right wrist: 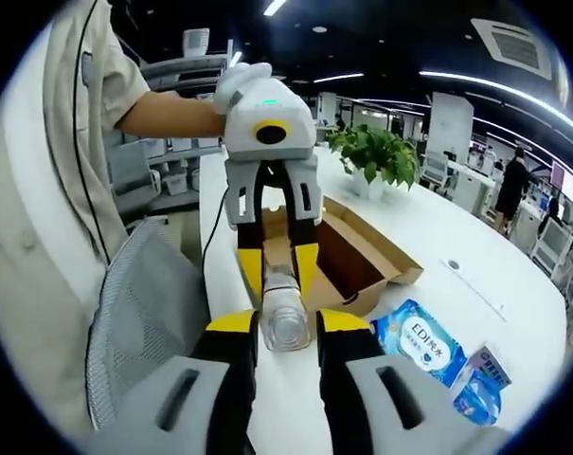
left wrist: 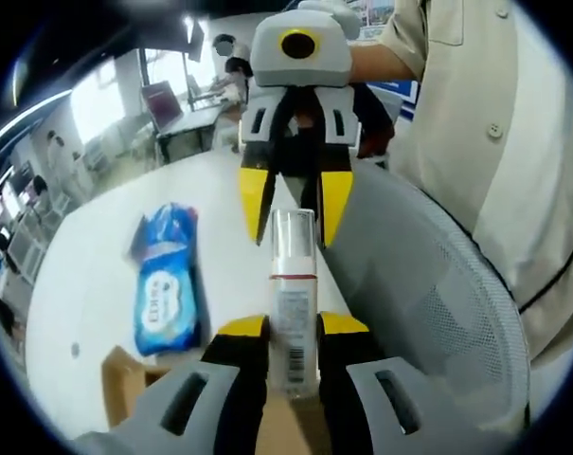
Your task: Operate the shoe box by opening the lid, removing the specified soft item, and placing it in the target area until the item is outside and the box remains undamaged.
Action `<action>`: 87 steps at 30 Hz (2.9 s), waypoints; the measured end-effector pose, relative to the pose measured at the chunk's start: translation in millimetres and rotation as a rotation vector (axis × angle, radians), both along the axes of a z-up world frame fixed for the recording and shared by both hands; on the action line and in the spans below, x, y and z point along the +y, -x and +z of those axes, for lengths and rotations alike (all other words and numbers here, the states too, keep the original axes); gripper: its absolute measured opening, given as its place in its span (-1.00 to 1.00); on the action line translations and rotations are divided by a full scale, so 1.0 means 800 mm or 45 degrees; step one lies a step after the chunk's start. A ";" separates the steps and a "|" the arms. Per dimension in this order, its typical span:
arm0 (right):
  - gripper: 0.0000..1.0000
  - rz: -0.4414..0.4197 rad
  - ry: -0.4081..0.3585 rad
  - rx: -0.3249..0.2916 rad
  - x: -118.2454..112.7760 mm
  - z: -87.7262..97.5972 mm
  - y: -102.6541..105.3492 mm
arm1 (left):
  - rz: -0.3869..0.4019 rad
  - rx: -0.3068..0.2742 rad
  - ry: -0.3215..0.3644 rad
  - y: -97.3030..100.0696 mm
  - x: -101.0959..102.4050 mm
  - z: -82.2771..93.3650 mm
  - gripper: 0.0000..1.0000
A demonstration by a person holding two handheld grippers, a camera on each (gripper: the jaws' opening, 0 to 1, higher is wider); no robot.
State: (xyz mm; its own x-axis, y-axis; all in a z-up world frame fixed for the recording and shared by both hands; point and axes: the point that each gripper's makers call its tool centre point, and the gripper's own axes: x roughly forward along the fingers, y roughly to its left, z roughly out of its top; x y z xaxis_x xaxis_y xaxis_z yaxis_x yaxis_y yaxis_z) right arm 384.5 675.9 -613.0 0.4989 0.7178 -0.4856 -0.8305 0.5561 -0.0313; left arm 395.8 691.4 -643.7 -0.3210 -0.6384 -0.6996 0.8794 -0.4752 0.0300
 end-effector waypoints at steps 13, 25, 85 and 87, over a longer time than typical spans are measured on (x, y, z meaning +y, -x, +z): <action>-0.66 0.039 0.046 -0.035 0.003 0.002 0.004 | -0.028 0.016 0.036 0.005 -0.005 0.001 -0.65; -0.68 -0.010 0.053 -0.005 -0.003 0.004 -0.004 | 0.022 0.020 0.083 -0.001 -0.013 0.000 -0.63; -0.68 0.186 0.478 -0.058 -0.110 0.012 -0.169 | 0.910 0.037 0.260 -0.108 0.088 0.027 1.00; -0.68 0.201 0.497 -0.055 -0.113 0.011 -0.179 | 0.951 0.042 0.268 -0.111 0.095 0.029 1.00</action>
